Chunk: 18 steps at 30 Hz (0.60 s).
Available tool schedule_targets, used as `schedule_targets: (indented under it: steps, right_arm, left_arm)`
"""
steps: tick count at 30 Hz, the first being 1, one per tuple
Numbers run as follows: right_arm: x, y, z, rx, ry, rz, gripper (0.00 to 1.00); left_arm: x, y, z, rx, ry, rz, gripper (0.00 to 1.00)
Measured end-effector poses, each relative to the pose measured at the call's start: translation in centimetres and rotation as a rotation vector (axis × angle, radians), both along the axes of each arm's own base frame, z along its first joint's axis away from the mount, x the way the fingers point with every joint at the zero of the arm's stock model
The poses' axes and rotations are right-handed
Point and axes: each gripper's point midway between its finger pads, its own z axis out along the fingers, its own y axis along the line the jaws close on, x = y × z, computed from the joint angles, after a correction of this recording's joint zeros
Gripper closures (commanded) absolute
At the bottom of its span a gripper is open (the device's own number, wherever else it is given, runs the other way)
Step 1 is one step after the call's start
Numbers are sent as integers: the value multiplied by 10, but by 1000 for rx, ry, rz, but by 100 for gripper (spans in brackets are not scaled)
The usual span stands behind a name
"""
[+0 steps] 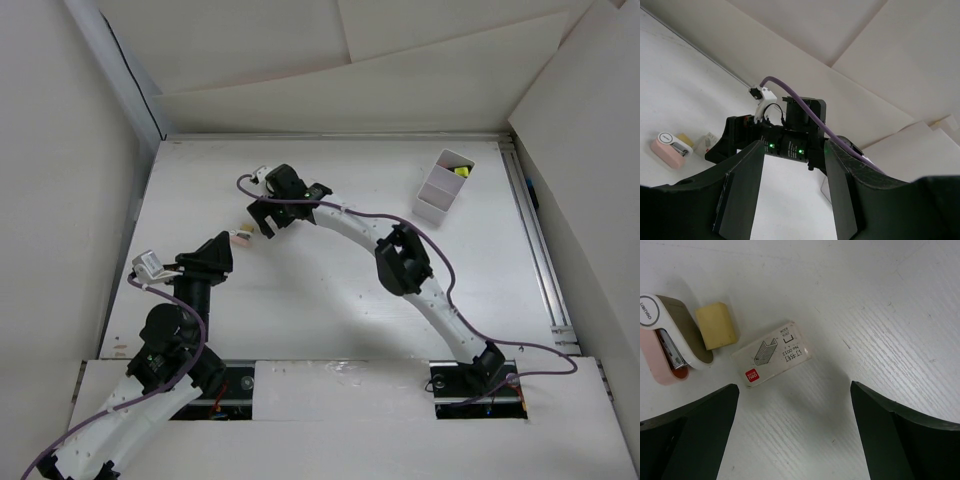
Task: Sort the stationery into containers
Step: Pick up the stationery from the center of the board.
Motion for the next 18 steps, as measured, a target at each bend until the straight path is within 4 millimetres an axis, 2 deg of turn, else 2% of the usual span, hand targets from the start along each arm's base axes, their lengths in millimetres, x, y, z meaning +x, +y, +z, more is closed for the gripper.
schedule_targets:
  steps: [11, 18]
  right_arm:
    - [1, 18, -8, 14, -38, 14, 15]
    - [-1, 25, -6, 24, -49, 23, 7]
  left_arm:
    - [0, 0, 0, 2, 0, 0, 52]
    - [-3, 2, 1, -7, -14, -6, 52]
